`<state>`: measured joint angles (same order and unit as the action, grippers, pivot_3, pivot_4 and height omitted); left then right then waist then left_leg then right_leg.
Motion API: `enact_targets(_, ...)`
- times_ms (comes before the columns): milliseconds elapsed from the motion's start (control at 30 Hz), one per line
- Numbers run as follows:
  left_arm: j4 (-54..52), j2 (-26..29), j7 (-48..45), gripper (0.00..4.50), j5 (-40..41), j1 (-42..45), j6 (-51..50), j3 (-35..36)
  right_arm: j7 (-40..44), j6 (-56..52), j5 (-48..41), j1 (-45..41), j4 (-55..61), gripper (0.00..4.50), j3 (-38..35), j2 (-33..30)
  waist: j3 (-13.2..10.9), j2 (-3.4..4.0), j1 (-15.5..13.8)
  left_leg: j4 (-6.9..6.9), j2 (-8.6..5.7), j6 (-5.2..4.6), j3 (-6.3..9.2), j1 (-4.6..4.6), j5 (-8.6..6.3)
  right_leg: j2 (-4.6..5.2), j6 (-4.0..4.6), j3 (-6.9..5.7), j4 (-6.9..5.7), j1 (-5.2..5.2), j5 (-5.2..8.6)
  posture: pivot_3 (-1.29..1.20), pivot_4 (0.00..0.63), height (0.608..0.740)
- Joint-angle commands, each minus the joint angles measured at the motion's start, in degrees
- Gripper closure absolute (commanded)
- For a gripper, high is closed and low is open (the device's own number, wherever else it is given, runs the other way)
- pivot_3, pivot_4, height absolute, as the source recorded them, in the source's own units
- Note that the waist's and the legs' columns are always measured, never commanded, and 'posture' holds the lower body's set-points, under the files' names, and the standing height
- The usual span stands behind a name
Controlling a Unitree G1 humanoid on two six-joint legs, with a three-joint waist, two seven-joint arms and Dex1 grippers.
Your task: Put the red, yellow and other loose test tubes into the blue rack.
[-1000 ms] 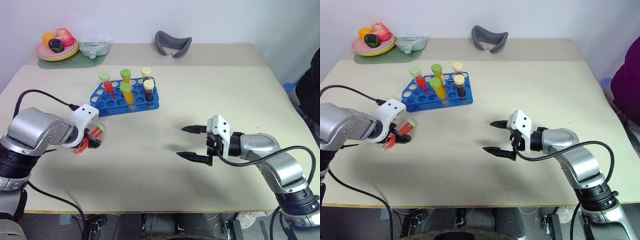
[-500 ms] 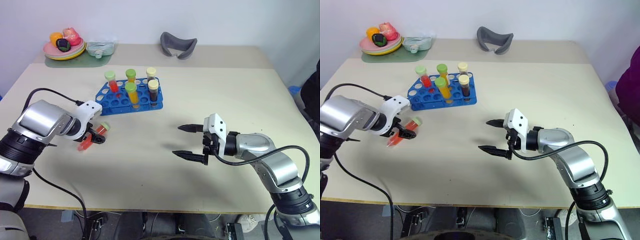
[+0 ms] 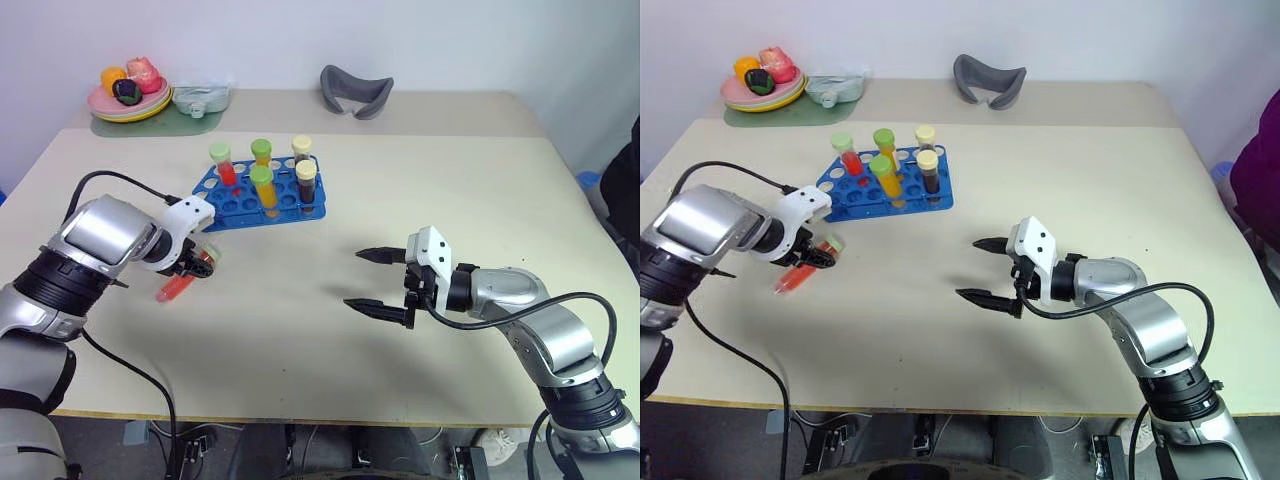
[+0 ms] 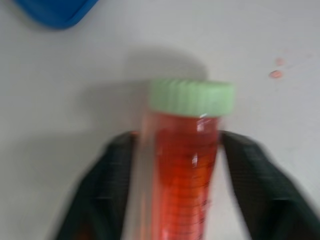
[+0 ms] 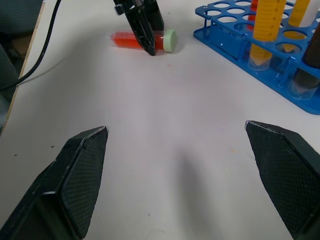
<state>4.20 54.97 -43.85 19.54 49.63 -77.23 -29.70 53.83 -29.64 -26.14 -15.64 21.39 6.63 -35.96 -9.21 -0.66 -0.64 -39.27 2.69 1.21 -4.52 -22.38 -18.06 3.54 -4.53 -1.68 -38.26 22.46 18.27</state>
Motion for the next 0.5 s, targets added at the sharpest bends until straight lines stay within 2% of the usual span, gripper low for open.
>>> enact_targets(33, -0.2, 1.14, 0.43, 2.38, -2.16, -1.69, -1.18, -0.07, 0.16, 0.63, -0.72, -0.55, 1.6, 0.0, -0.03, 0.56, 0.0, 0.0, 0.02, 0.0, 0.0, 0.0, 0.0, 0.0, 0.0, -0.01, 0.0, 0.0, -0.01, 0.0, 0.0, 0.0, 0.15, 0.735)
enact_targets(200, -1.15, 1.59, 0.61, 2.38, -2.3, -2.57, -2.47, 0.95, 0.71, 1.16, -0.29, -1.09, 0.57, 0.0, 0.32, 0.97, 0.0, -0.01, 0.16, 0.01, 0.01, -0.01, -0.02, -0.01, 0.0, -0.01, 0.0, 0.01, 0.0, 0.03, 0.0, 0.0, 0.15, 0.735)
enact_targets(333, -3.3, 2.31, 0.74, 3.62, -2.44, -3.42, -2.64, 1.92, 0.97, 1.34, -0.08, -1.33, 0.25, 0.0, 0.44, 1.18, -0.01, -0.01, 0.33, 0.03, 0.03, 0.0, -0.02, -0.01, 0.0, -0.02, 0.01, 0.03, -0.01, 0.06, 0.0, 0.0, 0.15, 0.735)
enact_targets(500, -4.24, 2.85, 1.45, 3.71, -2.5, -4.44, -3.44, 3.59, 0.92, 1.41, 0.02, -1.44, 0.05, 0.0, 0.36, 1.21, -0.01, -0.01, 0.49, 0.04, 0.03, 0.0, -0.03, -0.03, 0.0, -0.03, 0.01, 0.05, -0.01, 0.09, 0.0, 0.0, 0.15, 0.735)
